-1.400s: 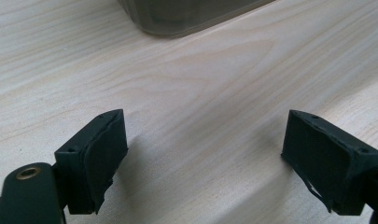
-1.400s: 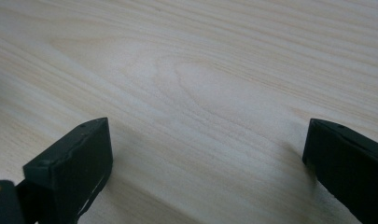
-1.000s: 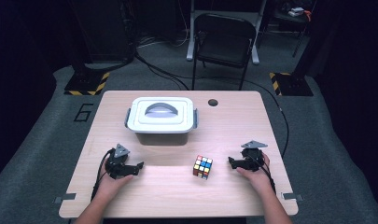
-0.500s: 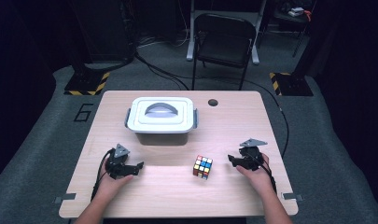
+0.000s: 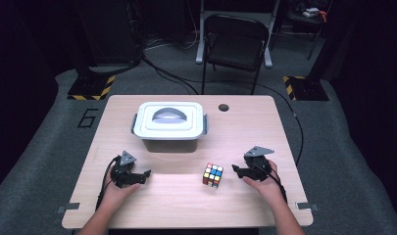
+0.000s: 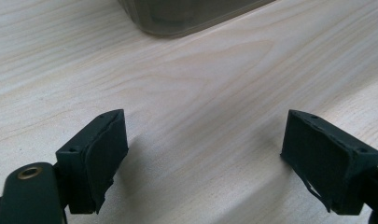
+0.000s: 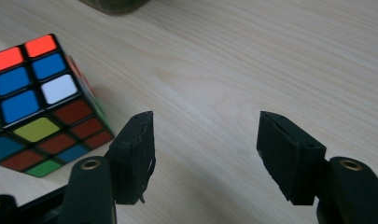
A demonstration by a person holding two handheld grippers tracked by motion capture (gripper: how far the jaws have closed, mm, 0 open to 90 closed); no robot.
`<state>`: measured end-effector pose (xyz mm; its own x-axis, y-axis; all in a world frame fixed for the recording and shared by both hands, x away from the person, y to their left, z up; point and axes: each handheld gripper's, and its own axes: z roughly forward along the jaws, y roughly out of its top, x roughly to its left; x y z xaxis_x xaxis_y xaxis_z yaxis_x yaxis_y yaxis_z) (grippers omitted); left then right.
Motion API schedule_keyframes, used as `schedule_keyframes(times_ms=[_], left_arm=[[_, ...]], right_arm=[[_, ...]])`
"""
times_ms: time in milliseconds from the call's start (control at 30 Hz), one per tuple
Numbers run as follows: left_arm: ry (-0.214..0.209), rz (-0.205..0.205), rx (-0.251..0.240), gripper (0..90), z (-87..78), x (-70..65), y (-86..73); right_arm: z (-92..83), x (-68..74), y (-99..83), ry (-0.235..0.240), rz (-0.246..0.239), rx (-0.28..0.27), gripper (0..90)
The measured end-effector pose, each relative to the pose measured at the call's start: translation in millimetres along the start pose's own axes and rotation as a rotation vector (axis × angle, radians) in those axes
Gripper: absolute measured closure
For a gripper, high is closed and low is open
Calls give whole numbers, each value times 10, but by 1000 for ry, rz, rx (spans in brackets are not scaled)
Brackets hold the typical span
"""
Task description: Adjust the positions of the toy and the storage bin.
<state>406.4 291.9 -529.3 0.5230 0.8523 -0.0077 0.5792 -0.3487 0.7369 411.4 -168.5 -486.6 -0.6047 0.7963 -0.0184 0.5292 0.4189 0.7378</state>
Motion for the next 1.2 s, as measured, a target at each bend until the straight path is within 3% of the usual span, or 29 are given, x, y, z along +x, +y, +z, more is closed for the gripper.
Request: schedule_keyframes(times_ms=[233, 400, 567, 933, 1200], left_arm=[[-1, 1, 0, 146, -1, -1, 0], [0, 2, 0, 146, -1, 0, 0], [1, 2, -2, 146, 1, 0, 0], [2, -3, -3, 146, 1, -4, -1], [2, -3, -3, 146, 2, -5, 0]], right_arm=[[-10, 132, 68, 55, -35, -27, 294], [-47, 177, 111, 109, -11, -44, 269], [-61, 236, 150, 146, -30, -53, 234], [21, 496, 231, 222, -105, -24, 157], [121, 622, 245, 236, -148, -2, 152]])
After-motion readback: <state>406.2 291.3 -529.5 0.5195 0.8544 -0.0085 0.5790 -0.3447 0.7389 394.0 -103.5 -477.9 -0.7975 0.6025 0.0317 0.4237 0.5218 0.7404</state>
